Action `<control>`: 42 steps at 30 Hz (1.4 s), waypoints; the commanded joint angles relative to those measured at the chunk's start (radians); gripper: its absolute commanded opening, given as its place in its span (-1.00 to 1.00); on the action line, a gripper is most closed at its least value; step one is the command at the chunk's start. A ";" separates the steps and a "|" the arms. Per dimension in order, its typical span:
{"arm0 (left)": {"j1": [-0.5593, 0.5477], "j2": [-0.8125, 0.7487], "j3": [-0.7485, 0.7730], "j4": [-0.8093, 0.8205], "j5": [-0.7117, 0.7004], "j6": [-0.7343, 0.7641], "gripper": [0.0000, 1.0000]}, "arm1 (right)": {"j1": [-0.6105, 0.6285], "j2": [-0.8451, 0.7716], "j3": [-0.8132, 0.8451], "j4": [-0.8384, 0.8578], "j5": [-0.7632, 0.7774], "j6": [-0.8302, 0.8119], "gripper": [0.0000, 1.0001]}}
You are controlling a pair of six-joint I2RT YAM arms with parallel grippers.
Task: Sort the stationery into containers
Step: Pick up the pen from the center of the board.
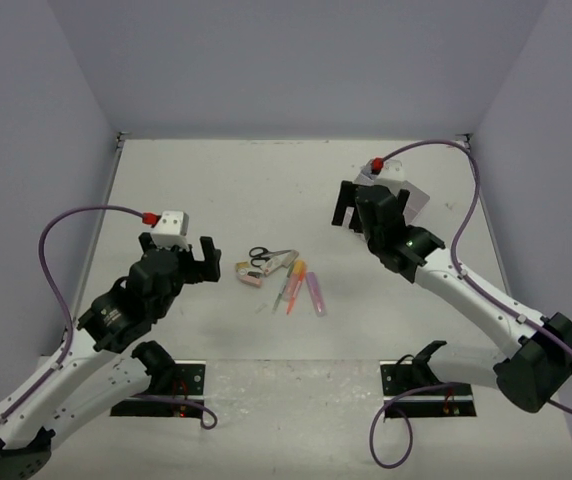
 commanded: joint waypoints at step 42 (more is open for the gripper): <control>-0.114 -0.014 -0.046 0.078 0.157 0.061 1.00 | 0.393 0.553 0.186 -0.397 -0.051 0.796 -0.17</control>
